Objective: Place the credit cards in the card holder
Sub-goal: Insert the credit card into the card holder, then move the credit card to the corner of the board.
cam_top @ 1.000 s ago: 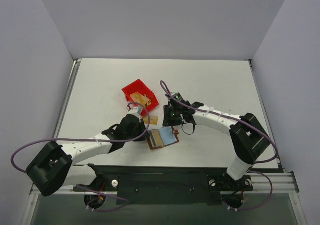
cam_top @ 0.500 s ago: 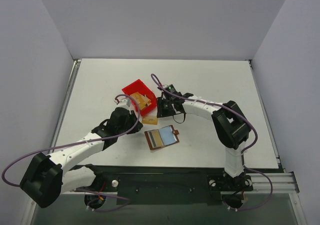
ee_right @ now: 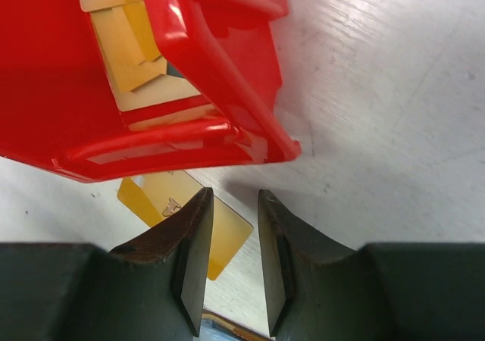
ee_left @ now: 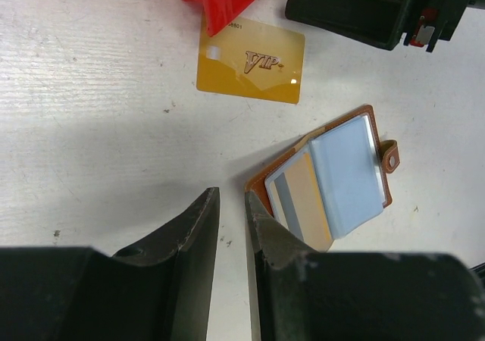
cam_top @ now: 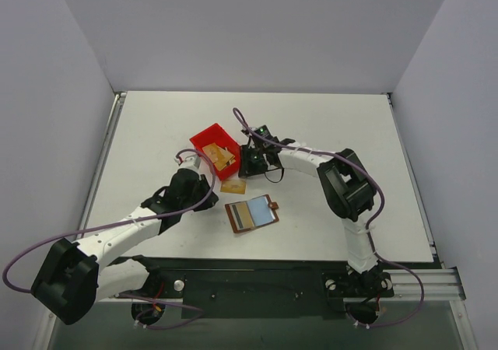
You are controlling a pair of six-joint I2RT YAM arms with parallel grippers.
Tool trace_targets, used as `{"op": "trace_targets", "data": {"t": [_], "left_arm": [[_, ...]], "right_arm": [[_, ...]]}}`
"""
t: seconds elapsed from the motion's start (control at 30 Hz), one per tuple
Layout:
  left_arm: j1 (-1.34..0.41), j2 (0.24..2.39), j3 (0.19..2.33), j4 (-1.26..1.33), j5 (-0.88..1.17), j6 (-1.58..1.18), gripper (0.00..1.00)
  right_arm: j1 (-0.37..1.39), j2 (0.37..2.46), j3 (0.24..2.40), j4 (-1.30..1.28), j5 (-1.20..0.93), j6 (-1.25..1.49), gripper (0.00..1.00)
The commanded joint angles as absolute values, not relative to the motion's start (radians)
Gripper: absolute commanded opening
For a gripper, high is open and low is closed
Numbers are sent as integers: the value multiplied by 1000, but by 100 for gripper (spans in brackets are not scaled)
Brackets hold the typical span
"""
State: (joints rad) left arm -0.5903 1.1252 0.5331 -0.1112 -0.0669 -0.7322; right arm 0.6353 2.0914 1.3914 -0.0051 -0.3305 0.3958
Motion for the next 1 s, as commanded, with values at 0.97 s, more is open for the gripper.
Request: {"op": "trace_targets", "data": {"t": [0.97], "left_arm": [[-529, 1126, 450, -101, -97, -772, 30]], "right_arm": [[834, 2106, 1327, -72, -379, 406, 18]]}}
